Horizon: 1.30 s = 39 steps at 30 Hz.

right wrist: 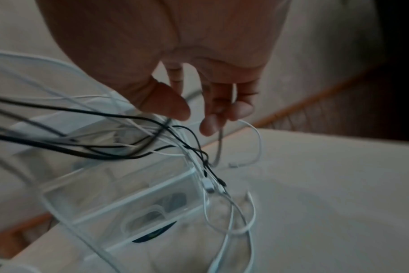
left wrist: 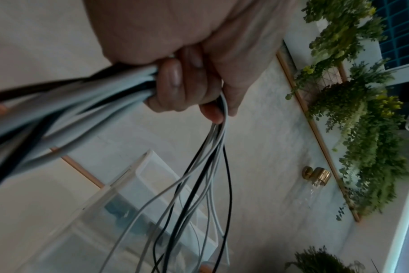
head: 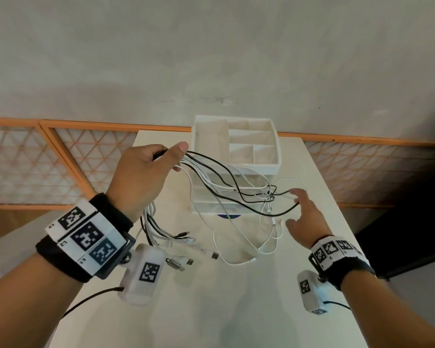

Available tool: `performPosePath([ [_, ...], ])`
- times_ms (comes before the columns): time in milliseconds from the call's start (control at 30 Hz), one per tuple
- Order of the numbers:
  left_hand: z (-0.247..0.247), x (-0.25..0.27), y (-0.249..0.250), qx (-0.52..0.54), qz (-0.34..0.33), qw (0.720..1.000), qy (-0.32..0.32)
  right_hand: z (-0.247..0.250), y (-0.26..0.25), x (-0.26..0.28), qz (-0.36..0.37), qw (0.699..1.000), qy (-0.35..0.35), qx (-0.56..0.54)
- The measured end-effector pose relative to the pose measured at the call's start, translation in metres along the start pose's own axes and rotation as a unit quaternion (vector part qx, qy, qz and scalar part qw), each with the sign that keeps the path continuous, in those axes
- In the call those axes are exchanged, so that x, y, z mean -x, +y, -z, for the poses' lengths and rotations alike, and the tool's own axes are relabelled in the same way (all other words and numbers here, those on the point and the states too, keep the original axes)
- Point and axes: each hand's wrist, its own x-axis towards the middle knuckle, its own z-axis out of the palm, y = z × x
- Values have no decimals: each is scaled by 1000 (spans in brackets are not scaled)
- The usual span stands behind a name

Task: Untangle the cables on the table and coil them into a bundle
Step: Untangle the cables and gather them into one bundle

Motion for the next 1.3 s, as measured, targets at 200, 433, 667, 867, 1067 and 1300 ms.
performPosePath([
  [200, -16, 15, 14, -116, -62, 989, -65, 24, -93, 33, 149, 987, 54, -36],
  [433, -38, 32, 13, -206, -143, 948, -199, 3, -141, 45, 194, 978, -43, 67],
  [667, -34, 34, -19, -136, 14, 951, -276, 26, -70, -16, 33, 987, 32, 157],
  [867, -30, 39, -89, -104, 186, 923, -320, 53, -46, -53, -41, 985, 161, -43],
  [1067, -37, 10, -65, -49, 124, 959, -249, 90, -73, -94, 14, 970, 174, -171],
  [1300, -35, -35, -27, -70, -17, 984, -165, 131, -104, -122, 145, 874, 259, -384],
])
